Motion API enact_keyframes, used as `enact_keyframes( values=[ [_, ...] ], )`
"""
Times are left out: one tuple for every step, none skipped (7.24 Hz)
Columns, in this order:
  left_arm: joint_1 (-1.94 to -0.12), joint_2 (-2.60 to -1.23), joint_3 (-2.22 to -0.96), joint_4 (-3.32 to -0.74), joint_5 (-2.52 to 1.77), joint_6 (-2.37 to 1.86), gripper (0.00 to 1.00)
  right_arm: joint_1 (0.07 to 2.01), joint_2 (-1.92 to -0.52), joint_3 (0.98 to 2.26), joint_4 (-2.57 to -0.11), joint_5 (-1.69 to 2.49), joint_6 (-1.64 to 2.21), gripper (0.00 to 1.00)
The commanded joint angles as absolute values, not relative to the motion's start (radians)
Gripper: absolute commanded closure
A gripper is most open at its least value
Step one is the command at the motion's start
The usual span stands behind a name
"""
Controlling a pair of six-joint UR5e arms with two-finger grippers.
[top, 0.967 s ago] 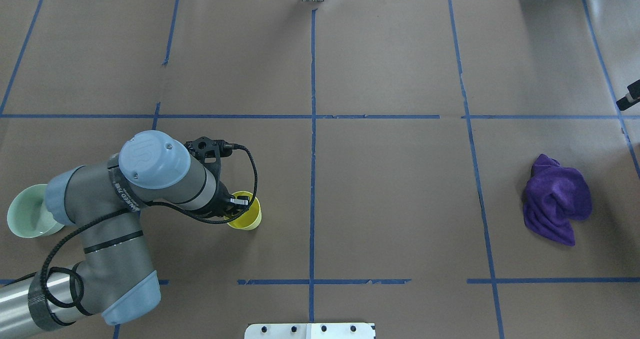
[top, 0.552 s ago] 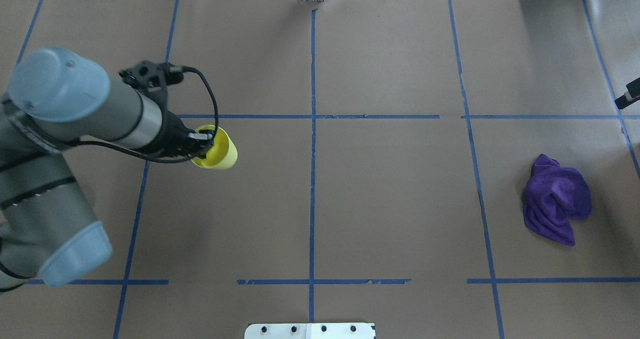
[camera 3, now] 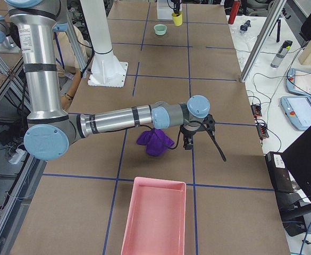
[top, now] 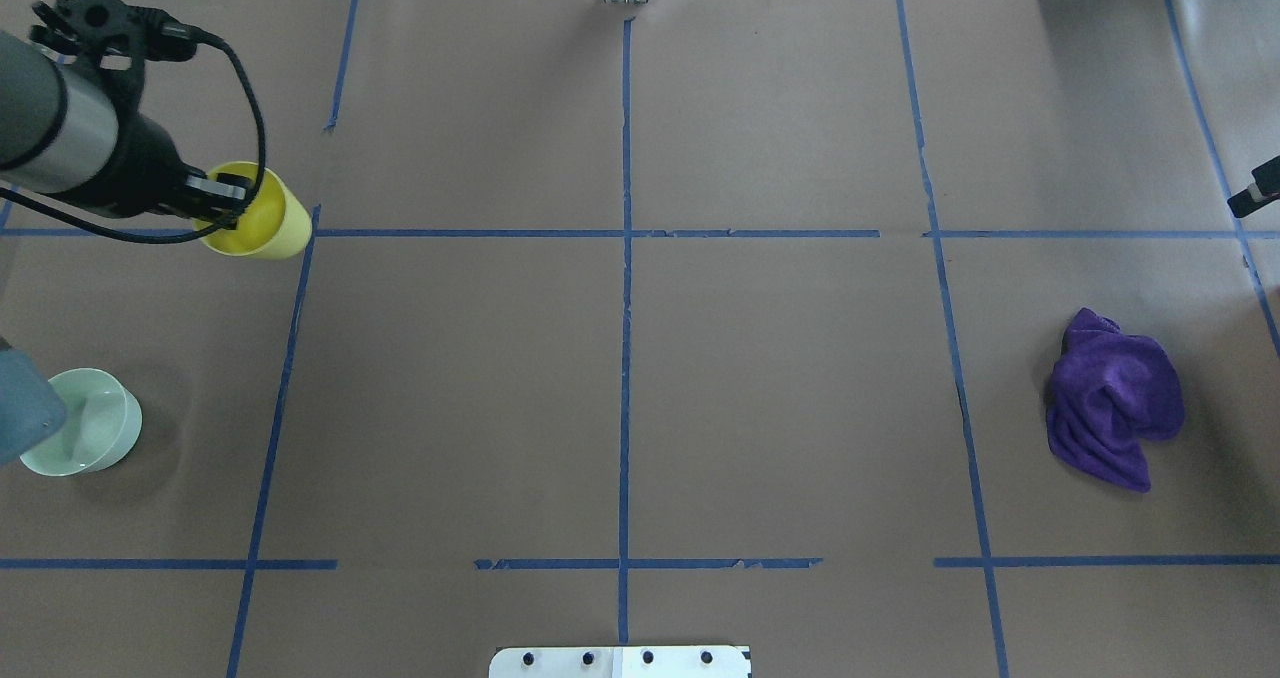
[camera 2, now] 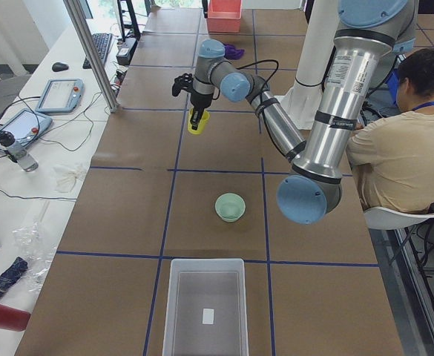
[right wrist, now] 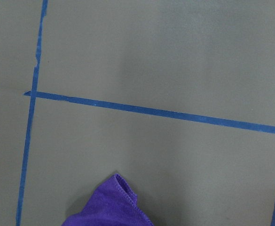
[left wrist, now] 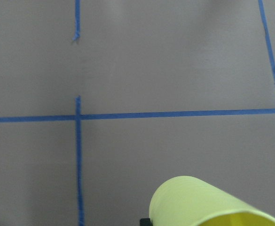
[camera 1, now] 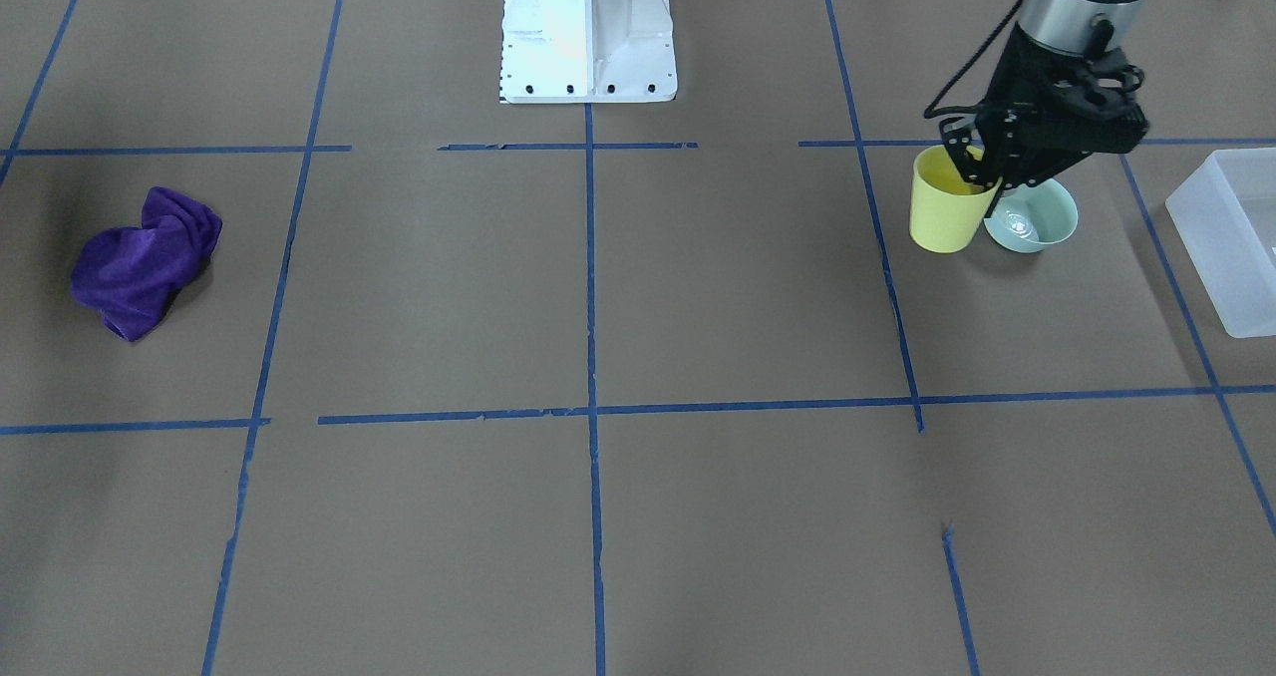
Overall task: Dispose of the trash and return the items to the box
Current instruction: 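Lift the yellow cup and carry it off the table toward the clear box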
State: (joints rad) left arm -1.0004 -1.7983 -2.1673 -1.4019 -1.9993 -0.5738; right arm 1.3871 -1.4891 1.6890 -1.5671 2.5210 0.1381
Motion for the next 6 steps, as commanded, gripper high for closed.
enact_keyframes(
  values=[
    [-1.25, -1.624, -2.105, -1.495, -2.129, -0.155, 1.0, 1.387, -1.491, 1.689, -1.566, 2.545, 0.138, 0.0],
    [-1.385, -1.55, -2.026, -1.587, -2.135, 0.015, 1.0, 1.387, -1.491, 1.687, -1.566, 2.545, 0.138, 0.0],
    [-1.496, -1.533, -1.885, -1.659, -2.205, 0.225, 1.0, 1.387, -1.493, 1.69, -1.566, 2.546, 0.14, 0.0],
    [-1.581, -1.534, -1.762, -1.69, -2.226, 0.386, 1.0, 1.387, -1.497, 1.695, -1.566, 2.546, 0.138, 0.0],
    [-1.621, -1.534, -1.643, -1.721, -2.229, 0.466, 1.0, 1.387, -1.497, 1.695, -1.565, 2.554, 0.14, 0.0],
    [-1.649, -1.545, -1.524, -1.768, -2.232, 0.472, 1.0, 1.387, -1.497, 1.695, -1.565, 2.559, 0.138, 0.0]
  ],
)
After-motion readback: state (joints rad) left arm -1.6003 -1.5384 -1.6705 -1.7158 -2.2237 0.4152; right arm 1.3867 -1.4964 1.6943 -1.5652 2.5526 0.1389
